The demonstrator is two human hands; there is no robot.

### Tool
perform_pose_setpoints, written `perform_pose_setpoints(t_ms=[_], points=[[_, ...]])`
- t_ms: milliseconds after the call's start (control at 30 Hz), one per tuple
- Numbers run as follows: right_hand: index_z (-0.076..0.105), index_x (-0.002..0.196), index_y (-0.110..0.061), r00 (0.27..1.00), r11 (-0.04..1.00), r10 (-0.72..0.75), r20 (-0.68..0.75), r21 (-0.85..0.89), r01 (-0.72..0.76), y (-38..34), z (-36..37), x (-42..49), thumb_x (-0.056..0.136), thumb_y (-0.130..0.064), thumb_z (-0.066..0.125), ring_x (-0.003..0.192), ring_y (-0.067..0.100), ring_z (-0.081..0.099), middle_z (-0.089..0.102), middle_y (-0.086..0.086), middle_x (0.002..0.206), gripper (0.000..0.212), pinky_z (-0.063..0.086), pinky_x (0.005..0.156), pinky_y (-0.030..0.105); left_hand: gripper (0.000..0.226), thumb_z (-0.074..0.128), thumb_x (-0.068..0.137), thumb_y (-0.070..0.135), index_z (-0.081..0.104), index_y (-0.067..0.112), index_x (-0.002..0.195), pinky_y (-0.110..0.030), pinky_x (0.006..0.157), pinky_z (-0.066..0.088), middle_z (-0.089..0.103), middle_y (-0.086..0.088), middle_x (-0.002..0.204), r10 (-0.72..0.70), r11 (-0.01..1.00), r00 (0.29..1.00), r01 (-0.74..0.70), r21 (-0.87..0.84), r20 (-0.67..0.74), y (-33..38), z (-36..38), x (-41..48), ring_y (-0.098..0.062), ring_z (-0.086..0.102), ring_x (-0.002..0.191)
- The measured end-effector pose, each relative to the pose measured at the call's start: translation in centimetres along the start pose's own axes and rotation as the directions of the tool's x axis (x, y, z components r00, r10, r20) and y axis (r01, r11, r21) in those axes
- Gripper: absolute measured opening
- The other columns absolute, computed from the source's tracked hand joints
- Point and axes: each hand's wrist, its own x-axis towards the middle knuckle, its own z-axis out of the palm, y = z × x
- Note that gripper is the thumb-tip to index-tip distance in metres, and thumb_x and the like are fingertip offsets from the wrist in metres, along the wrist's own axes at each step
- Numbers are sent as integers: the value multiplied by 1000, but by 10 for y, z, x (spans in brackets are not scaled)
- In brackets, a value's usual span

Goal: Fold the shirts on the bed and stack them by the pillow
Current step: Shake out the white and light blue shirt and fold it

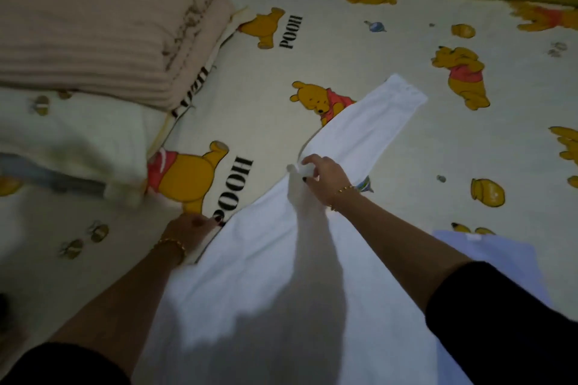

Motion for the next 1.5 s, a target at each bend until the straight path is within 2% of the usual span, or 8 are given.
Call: perform_pose_setpoints(t_ms=[133, 233, 467, 600, 767, 1200, 1433, 1500], points=[[31, 143, -24, 944, 967, -71, 321, -211, 145, -57, 63, -25, 94, -21, 50, 99, 35, 59, 60, 20, 110, 52, 48, 77, 37, 61, 60, 60, 77, 49, 17, 63, -28, 60, 38, 52, -1, 64, -51, 971, 980, 3, 241, 194, -55, -18, -38, -20, 53, 66], [13, 149, -29, 884, 934, 34, 466, -329, 137, -86, 103, -34, 94, -20, 48, 87, 34, 61, 58, 20, 98, 65, 50, 68, 39, 69, 75, 60, 65, 62, 17, 107, -27, 78, 47, 63, -1, 104, -48, 947, 957, -48, 317, 286, -85, -23, -61, -20, 59, 97], [35, 129, -4, 999, 993, 0, 35, -121, 4, -113, 133, -41, 95, -10, 39, 96, 37, 58, 60, 25, 107, 34, 44, 74, 38, 53, 75, 78, 28, 59, 4, 122, -27, 87, 42, 62, -15, 122, 108, 981, 994, -110, 158, 23, -116, -25, -70, -29, 58, 108], [21, 147, -16, 1000, 998, 12, -3, -63, -12, -101, 135, -73, 92, -1, 43, 91, 34, 59, 62, 23, 99, 62, 42, 72, 34, 72, 81, 71, 28, 46, 3, 129, -34, 96, 37, 50, -18, 128, 184, 959, 977, -154, 238, -109, -127, -16, -79, -32, 47, 119], [37, 138, -11, 996, 996, 45, -77, -75, -51, -69, 132, -148, 92, -7, 50, 111, 36, 52, 57, 21, 120, 48, 40, 86, 36, 78, 85, 62, 32, 45, 17, 128, -38, 93, 39, 40, -8, 129, 440, 813, 848, -236, 533, -296, -131, 4, -119, -26, 42, 116], [53, 111, -6, 956, 948, 293, -13, -129, -292, 55, 128, -424, 87, -4, 47, 101, 32, 52, 55, 16, 108, 25, 43, 82, 35, 33, 59, 84, 15, 51, 19, 116, -29, 93, 36, 49, 0, 120, 553, 573, 783, -606, 551, 286, -182, 95, -259, -19, 45, 115], [39, 131, -22, 960, 857, 251, 126, -490, -159, 97, 131, -538, 73, -33, 62, 120, 24, 39, 39, 0, 131, 64, 35, 87, 40, 119, 87, 23, 2, 40, 15, 131, -42, 68, 58, 60, -14, 123, 589, 330, 697, -670, 665, 410, -254, 114, -286, -29, 66, 101], [38, 136, -21, 969, 831, 229, 94, -537, -145, 107, 136, -550, 69, -35, 63, 125, 26, 38, 38, 2, 137, 73, 35, 91, 43, 121, 86, 25, 0, 37, 13, 134, -45, 80, 54, 58, -13, 128, 599, 262, 691, -645, 718, 403, -260, 113, -288, -27, 64, 107]])
